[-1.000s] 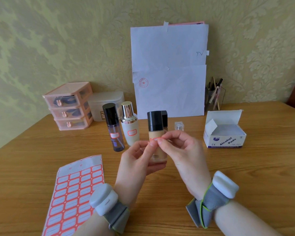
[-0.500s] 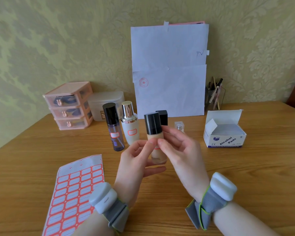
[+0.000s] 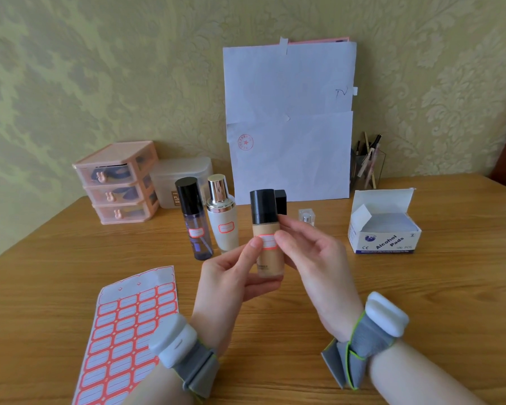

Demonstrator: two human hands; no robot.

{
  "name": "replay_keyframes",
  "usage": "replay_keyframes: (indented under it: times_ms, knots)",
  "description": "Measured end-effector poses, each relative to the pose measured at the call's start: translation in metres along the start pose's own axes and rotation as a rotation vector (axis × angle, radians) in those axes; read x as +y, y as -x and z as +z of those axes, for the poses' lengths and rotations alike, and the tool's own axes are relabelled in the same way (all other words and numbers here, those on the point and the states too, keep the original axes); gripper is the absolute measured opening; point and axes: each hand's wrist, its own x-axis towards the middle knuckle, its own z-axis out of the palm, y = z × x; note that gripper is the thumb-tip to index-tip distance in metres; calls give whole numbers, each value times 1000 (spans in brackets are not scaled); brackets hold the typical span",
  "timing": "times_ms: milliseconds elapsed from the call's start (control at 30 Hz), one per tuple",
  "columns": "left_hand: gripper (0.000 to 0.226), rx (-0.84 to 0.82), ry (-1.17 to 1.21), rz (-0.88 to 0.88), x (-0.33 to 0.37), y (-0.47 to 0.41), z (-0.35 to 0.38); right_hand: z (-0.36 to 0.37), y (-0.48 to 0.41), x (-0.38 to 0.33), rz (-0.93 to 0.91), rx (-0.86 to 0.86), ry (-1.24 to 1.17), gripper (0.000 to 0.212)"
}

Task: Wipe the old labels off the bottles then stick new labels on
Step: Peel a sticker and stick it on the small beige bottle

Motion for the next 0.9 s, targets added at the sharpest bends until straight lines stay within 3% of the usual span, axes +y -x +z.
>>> replay_keyframes:
  times_ms: [267,900]
  knots:
    - [34,-5,13,-4,1,0,0,0,0,-2,-33,-84,-20,33]
    - [23,-28,53,-20,-5,-3,-4,-3,-2,2,-38,-70,30,38]
